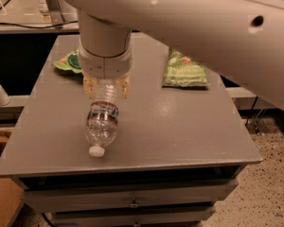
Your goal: Move water bottle near green jalapeno chip bag
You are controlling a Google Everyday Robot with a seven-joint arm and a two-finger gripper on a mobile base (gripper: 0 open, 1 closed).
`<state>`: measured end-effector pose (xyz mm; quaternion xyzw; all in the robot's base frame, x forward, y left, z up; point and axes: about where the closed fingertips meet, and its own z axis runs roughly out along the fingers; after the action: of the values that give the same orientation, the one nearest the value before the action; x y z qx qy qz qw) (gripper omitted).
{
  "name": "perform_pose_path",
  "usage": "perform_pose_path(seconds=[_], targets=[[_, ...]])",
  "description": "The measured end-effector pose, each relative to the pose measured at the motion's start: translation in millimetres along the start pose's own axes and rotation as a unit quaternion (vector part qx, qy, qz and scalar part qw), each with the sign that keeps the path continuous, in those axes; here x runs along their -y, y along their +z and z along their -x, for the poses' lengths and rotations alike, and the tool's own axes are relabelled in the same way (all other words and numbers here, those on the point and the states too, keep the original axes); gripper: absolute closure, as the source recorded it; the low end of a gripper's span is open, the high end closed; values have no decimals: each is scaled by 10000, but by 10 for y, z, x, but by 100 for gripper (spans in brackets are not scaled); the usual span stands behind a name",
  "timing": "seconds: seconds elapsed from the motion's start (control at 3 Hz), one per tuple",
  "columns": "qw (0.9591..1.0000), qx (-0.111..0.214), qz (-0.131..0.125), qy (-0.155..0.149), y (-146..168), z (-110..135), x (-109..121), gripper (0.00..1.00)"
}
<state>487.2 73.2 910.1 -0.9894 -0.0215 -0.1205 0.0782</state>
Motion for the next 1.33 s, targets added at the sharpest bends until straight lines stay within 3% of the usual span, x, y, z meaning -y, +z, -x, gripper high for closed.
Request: perform_pose_path(seconds=[0.67,1.0,1.33], targets=[[9965,-523,180,623,-128,-440,-366,100],[9908,-858,316,998,-230,-728,-573,100],[9817,-1142,477,1449,-287,-913,-857,100]])
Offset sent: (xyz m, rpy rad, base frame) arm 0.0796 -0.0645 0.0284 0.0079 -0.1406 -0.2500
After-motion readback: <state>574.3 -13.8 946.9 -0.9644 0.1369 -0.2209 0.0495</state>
